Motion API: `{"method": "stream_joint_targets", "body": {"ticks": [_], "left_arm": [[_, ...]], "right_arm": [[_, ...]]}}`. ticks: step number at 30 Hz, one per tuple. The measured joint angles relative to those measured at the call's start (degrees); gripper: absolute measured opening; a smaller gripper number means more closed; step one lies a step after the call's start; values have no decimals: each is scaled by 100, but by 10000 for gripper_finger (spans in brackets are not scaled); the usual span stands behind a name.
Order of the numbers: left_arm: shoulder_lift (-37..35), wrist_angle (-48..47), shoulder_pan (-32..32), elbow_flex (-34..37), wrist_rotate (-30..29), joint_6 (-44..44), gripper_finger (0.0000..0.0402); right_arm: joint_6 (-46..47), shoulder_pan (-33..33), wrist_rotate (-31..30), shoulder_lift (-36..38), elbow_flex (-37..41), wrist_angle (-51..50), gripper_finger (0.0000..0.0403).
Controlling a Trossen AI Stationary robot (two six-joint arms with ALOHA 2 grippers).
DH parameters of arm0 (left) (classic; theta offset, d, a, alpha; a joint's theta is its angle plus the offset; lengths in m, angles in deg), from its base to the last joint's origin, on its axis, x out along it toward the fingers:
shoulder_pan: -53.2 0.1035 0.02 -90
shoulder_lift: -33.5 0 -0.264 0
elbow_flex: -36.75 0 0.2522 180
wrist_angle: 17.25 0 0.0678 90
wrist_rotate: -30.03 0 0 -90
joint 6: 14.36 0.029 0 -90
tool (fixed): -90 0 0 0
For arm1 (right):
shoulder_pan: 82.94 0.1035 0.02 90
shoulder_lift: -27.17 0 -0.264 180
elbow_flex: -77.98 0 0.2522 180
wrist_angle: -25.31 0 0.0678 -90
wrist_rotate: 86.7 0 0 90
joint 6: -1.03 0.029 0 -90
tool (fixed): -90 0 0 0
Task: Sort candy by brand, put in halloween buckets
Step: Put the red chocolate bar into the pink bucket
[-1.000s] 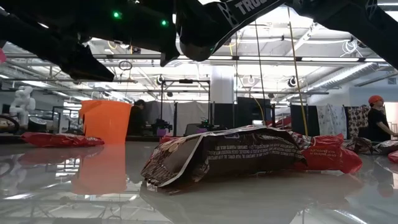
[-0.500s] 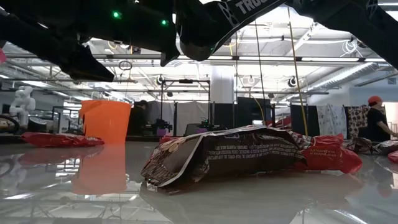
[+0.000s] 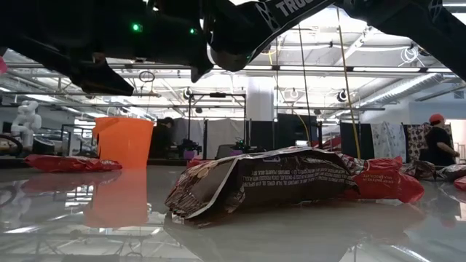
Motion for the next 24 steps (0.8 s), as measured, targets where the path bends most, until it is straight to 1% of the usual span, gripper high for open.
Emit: {"method": "stream_joint_targets", "body": {"ticks": [10,13,17,24], "left_arm": [[0,2,0,0,1,0,161],[2,2,1,0,1,0,161],[0,2,2,0,1,0,161],[2,-15,0,0,3,118,161]], "right_arm": [[77,-51,0,0,0,-256,115],[246,-118,0,0,-4,-360,123],[319,-197,7,49,-383,-1323,130],[-261,-206,23,66,-1474,-3563,130]]}}
